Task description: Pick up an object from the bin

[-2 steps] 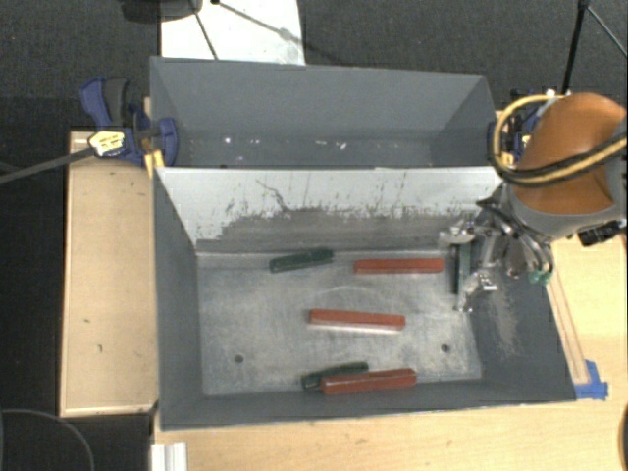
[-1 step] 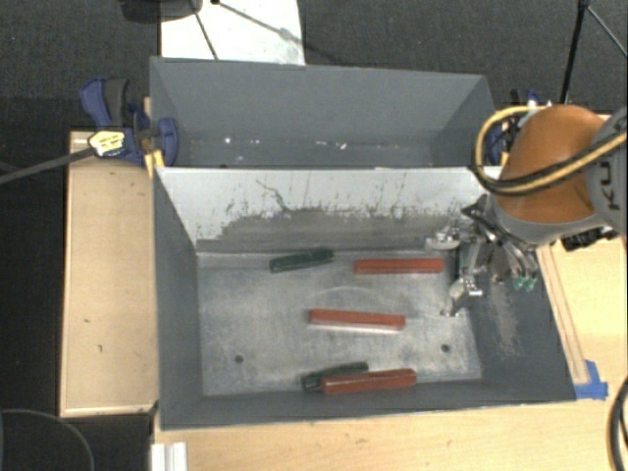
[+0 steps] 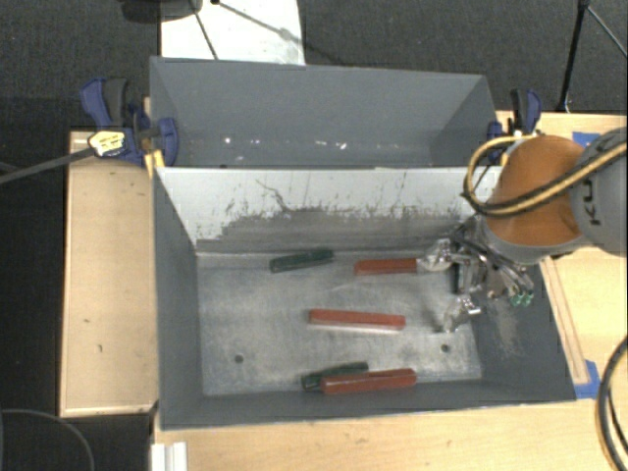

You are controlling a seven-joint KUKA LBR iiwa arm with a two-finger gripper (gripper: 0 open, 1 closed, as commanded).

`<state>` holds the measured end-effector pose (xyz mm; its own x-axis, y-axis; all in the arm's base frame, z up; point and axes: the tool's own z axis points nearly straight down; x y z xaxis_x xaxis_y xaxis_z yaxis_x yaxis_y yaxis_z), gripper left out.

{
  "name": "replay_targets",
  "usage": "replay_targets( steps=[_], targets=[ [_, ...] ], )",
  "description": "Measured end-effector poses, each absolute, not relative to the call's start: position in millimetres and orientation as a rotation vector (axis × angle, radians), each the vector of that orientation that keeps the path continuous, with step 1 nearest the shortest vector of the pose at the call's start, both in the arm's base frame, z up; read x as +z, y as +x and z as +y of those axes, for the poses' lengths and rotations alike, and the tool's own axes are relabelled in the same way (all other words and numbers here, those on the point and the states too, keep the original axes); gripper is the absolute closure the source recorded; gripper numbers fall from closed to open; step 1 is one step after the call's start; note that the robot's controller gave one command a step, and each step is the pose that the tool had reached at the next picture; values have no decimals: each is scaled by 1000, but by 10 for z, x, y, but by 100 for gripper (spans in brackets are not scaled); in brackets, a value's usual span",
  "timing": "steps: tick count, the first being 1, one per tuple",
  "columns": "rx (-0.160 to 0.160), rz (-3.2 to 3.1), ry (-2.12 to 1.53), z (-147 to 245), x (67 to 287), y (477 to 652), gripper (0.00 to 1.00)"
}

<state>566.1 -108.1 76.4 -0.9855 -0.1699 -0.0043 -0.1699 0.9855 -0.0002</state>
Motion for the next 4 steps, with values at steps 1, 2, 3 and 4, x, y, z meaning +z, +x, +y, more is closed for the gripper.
replay_targets(
  steps=[1, 2, 3, 4],
  targets=[
    [1, 3107, -467, -143, 804, 5633, 100],
    [1, 3106, -468, -143, 804, 5633, 100],
    [-4, 3004, -885, -189, 1643, 5856, 0],
    [0, 3009, -887, -186, 1616, 5840, 0]
  ],
)
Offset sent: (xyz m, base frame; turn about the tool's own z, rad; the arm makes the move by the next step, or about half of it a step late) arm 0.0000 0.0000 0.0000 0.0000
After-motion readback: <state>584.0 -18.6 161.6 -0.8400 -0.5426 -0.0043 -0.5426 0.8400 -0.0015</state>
